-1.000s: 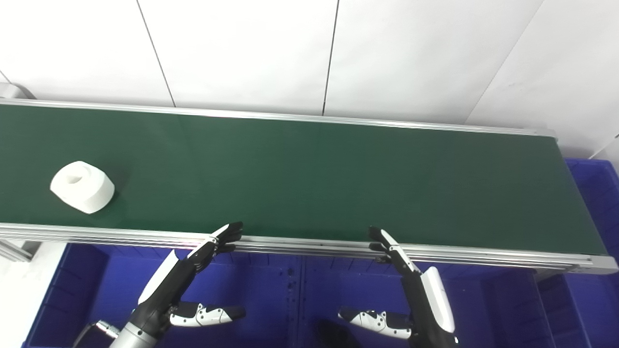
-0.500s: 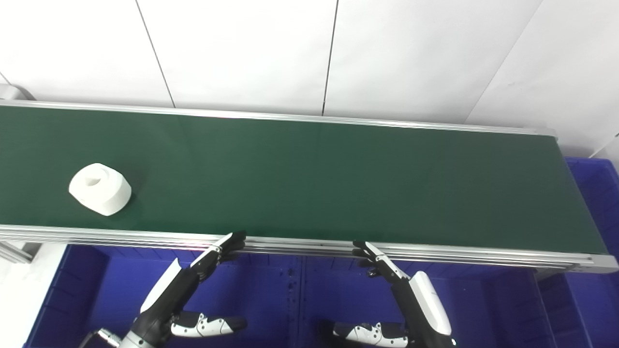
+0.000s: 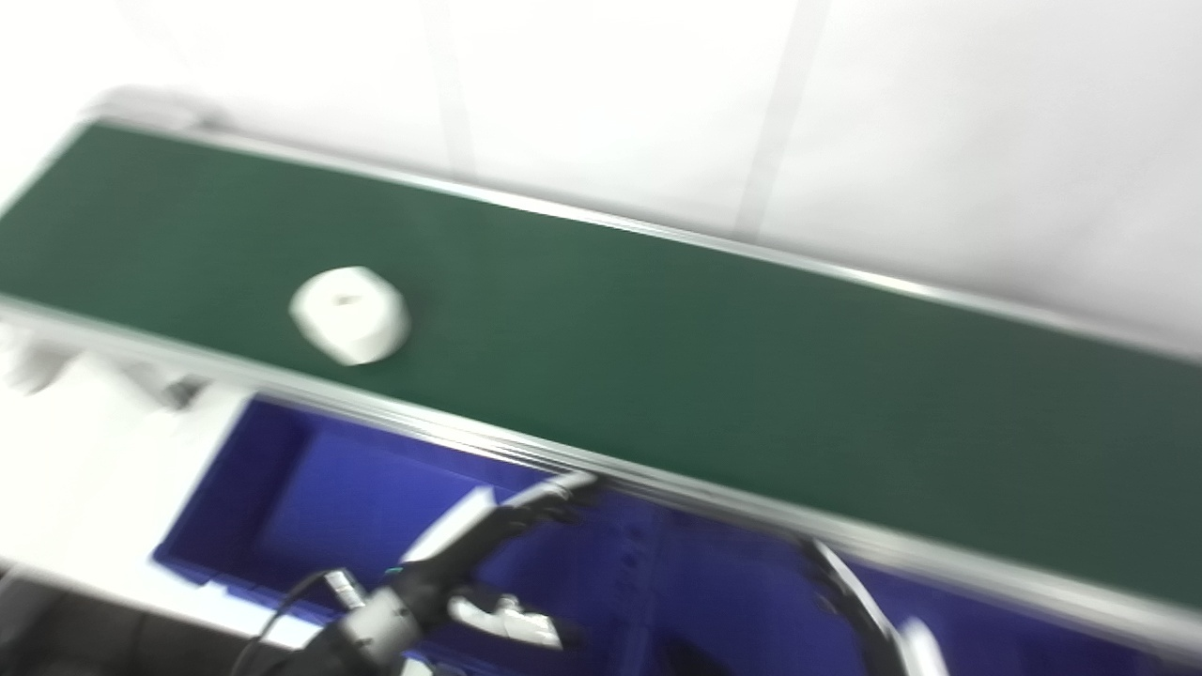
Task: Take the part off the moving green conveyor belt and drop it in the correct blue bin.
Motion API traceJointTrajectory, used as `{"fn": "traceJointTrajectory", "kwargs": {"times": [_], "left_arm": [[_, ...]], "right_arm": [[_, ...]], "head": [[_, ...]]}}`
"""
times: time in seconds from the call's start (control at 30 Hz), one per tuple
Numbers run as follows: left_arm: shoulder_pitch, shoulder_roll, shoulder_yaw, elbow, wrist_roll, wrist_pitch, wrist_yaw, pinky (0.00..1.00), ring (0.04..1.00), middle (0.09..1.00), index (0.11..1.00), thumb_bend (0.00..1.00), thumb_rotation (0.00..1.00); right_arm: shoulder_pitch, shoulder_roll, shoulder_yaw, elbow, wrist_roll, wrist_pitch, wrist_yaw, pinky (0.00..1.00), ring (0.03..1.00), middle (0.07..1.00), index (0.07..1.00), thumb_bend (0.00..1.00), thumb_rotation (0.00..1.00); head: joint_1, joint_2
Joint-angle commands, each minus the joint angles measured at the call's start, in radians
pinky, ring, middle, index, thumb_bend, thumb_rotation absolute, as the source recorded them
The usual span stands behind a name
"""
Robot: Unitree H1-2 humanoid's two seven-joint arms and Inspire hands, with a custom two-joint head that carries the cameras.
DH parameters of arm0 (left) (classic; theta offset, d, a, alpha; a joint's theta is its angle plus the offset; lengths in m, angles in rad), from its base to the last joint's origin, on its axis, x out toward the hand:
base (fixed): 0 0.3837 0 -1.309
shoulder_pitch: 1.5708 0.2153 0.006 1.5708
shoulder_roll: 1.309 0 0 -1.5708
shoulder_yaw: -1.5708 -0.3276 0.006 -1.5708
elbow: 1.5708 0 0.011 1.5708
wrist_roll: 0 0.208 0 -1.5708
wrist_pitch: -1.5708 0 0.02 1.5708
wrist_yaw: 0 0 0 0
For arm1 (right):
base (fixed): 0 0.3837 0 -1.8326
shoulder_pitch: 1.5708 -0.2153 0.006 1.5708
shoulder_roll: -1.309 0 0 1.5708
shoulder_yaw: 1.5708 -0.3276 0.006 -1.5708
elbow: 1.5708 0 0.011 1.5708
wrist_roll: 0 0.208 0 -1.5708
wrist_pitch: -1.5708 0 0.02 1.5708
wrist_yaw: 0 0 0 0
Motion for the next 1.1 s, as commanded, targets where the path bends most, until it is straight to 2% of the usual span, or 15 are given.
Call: {"fn": "traceJointTrajectory", "kwargs": {"times": [0.0,0.2,0.33,0.53,0.67,0.77,0.83,0.87,0.97,1.07], "left_arm": [[-0.018,0.004,-0.007,-0.001,0.013,-0.033,0.056,0.78,0.858,0.887,0.865,0.90,0.41],[-0.043,0.011,-0.041,0.030,0.009,-0.033,0.131,0.78,0.843,0.870,0.845,0.90,0.39],[-0.041,0.005,-0.025,0.015,-0.048,-0.033,0.152,0.73,0.818,0.855,0.830,0.92,0.40],[-0.056,-0.003,0.060,-0.108,-0.133,-0.033,0.129,0.70,0.795,0.824,0.804,0.94,0.37],[-0.130,0.035,0.160,-0.163,-0.175,-0.033,0.087,0.73,0.808,0.838,0.822,0.95,0.28],[-0.173,0.059,0.225,-0.178,-0.145,-0.033,0.078,0.75,0.824,0.855,0.839,0.95,0.27],[-0.206,0.096,0.257,-0.186,-0.134,-0.026,0.059,0.76,0.878,0.901,0.879,0.91,0.31],[-0.215,0.107,0.265,-0.190,-0.134,-0.022,0.052,0.78,0.895,0.912,0.889,0.90,0.31],[-0.280,0.151,0.300,-0.203,-0.085,0.009,0.034,0.86,0.916,0.935,0.921,0.85,0.33],[-0.349,0.191,0.315,-0.188,-0.044,0.038,0.005,0.87,0.936,0.958,0.942,0.81,0.34]], "right_arm": [[-0.020,0.008,-0.004,0.000,-0.006,-0.064,-0.042,0.74,0.830,0.879,0.901,0.92,0.49],[-0.051,0.003,0.015,0.044,-0.001,-0.078,-0.084,0.73,0.817,0.858,0.880,0.92,0.45],[-0.066,0.002,0.030,0.063,0.003,-0.078,-0.102,0.75,0.828,0.861,0.883,0.91,0.43],[-0.084,0.012,0.036,0.080,0.002,-0.076,-0.123,0.73,0.827,0.856,0.879,0.91,0.43],[-0.105,0.007,0.065,0.104,0.001,-0.078,-0.161,0.74,0.823,0.855,0.881,0.90,0.44],[-0.114,0.000,0.084,0.110,-0.002,-0.078,-0.177,0.73,0.819,0.853,0.878,0.90,0.44],[-0.118,0.002,0.094,0.106,0.001,-0.078,-0.177,0.74,0.827,0.861,0.885,0.88,0.42],[-0.119,0.003,0.098,0.104,0.004,-0.078,-0.178,0.74,0.828,0.863,0.885,0.88,0.41],[-0.128,0.003,0.109,0.104,0.006,-0.078,-0.190,0.73,0.821,0.857,0.875,0.89,0.41],[-0.134,0.002,0.117,0.099,-0.007,-0.078,-0.205,0.72,0.809,0.849,0.870,0.90,0.43]], "head": [[0.005,-0.025],[-0.001,-0.050],[-0.021,-0.061],[-0.036,-0.061],[-0.055,-0.063],[-0.078,-0.051],[-0.111,-0.034],[-0.111,-0.034],[-0.184,0.004],[-0.243,0.032]]}}
